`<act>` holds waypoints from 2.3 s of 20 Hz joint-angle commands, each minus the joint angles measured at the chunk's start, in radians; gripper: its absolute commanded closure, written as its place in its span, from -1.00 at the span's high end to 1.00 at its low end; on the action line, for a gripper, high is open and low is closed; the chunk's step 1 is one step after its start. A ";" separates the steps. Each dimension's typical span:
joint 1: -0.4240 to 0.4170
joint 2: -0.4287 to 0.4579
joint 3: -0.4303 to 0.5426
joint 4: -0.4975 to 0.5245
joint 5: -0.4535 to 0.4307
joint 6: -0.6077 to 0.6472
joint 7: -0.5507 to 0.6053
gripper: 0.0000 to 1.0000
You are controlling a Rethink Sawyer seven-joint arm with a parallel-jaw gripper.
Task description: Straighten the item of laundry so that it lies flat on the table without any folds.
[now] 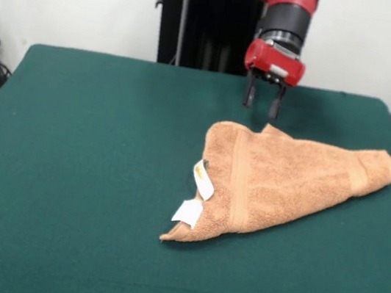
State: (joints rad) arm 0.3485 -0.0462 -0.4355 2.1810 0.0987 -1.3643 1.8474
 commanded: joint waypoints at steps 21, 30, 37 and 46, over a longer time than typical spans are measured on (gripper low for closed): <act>-0.083 0.104 0.074 -0.184 -0.015 0.059 0.133 1.00; -0.096 0.107 0.068 -0.206 -0.032 0.067 0.123 1.00; -0.101 0.099 0.057 -0.213 -0.040 0.062 0.121 1.00; -0.097 0.072 0.047 -0.196 -0.032 0.108 0.094 1.00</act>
State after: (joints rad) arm 0.2604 0.0203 -0.4357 2.0979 0.0730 -1.3637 1.8474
